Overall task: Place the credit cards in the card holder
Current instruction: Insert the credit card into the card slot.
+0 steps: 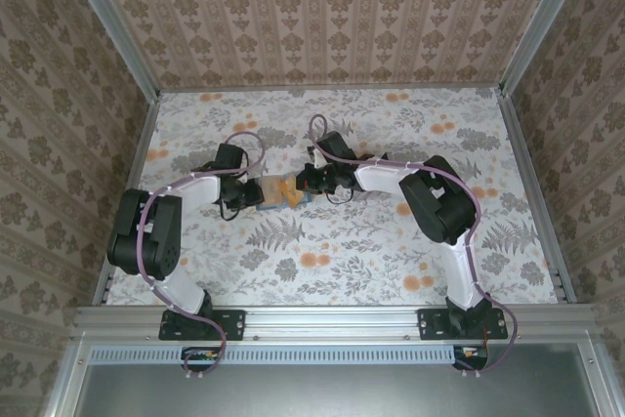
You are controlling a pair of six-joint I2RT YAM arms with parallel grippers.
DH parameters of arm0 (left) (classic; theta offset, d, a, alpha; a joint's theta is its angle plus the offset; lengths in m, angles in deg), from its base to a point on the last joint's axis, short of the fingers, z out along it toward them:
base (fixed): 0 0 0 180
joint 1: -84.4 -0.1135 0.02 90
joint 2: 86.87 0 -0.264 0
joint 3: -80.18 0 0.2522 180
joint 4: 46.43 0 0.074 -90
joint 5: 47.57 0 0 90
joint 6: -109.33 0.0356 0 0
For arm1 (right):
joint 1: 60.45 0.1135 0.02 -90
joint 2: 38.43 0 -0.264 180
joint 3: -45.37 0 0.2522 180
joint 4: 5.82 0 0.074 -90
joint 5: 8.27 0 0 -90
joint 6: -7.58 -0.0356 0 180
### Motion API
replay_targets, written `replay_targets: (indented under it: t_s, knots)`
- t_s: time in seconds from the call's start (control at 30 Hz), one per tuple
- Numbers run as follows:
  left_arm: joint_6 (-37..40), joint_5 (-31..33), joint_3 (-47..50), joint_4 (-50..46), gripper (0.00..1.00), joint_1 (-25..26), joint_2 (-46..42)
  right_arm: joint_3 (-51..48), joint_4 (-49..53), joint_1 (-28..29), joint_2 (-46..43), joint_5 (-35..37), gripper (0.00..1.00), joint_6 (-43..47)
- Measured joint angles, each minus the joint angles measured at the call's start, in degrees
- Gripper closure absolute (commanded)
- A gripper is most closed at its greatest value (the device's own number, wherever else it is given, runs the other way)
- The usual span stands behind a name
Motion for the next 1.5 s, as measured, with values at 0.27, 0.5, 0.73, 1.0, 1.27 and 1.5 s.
replay_targets:
  t_s: [0.27, 0.5, 0.73, 1.0, 1.27, 1.5]
  knots:
    - [-0.2, -0.2, 0.1, 0.2, 0.79, 0.0, 0.0, -0.7, -0.6, 0.0, 0.0, 1.0, 1.0, -0.3]
    - [-0.4, -0.1, 0.1, 0.2, 0.79, 0.1, 0.0, -0.7, -0.7, 0.2, 0.0, 1.4, 1.0, -1.1]
    - [-0.4, -0.2, 0.1, 0.4, 0.79, 0.5, 0.0, 1.1, -0.2, 0.9, 0.0, 2.2, 1.0, -1.3]
    - [-0.4, -0.2, 0.1, 0.6, 0.8, 0.7, 0.2, 3.8, -0.2, 1.3, 2.4, 2.3, 1.0, -1.3]
    - [-0.4, -0.2, 0.1, 0.6, 0.8, 0.8, 0.2, 5.8, -0.2, 1.3, 4.0, 1.4, 1.0, -1.2]
    - [-0.4, -0.2, 0.1, 0.6, 0.8, 0.8, 0.2, 6.1, -0.9, 1.0, 4.9, 0.5, 1.0, -1.0]
